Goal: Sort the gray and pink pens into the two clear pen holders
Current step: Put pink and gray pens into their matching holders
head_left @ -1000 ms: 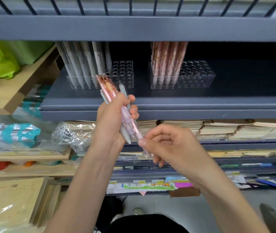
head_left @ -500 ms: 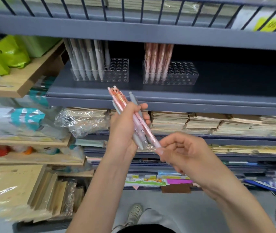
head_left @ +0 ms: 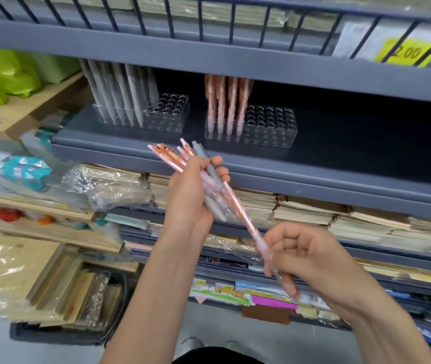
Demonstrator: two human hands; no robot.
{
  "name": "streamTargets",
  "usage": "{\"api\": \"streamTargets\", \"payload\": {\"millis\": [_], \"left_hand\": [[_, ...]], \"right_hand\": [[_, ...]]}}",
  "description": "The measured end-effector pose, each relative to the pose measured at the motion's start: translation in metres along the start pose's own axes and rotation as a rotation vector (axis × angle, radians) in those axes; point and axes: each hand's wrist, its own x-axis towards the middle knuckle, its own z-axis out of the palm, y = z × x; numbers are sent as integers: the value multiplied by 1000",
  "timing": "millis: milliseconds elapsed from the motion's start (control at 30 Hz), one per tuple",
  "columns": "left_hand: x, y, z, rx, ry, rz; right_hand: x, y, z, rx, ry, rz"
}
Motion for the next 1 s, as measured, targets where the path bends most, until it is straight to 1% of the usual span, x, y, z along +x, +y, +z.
{"api": "streamTargets", "payload": {"millis": [100,167,267,433,533,600,667,833,1000], "left_hand": [[8,-4,3,-83,34,75],[11,-7,5,-92,37,101],[11,-11,8,-46,35,114],[12,-4,9,50,29,117],[13,6,5,122,18,119],[13,11,1,149,-2,124],[15,16,-2,154,-26,131],[18,23,-13,124,-66,123],[20,30,-25,153,-85,98]], "right_hand": [[0,4,-28,39,-37,-2],[7,2,-44,28,7,-60],[27,-10,-61,12,171,-169],[78,-39,-76,-118,558,-364],[115,-54,-77,-215,669,-459],[138,-61,-72,-273,702,-513],[158,-65,-68,-372,721,-526],[187,-72,-64,-615,753,-464],[202,-83,-66,-784,632,-362]]}}
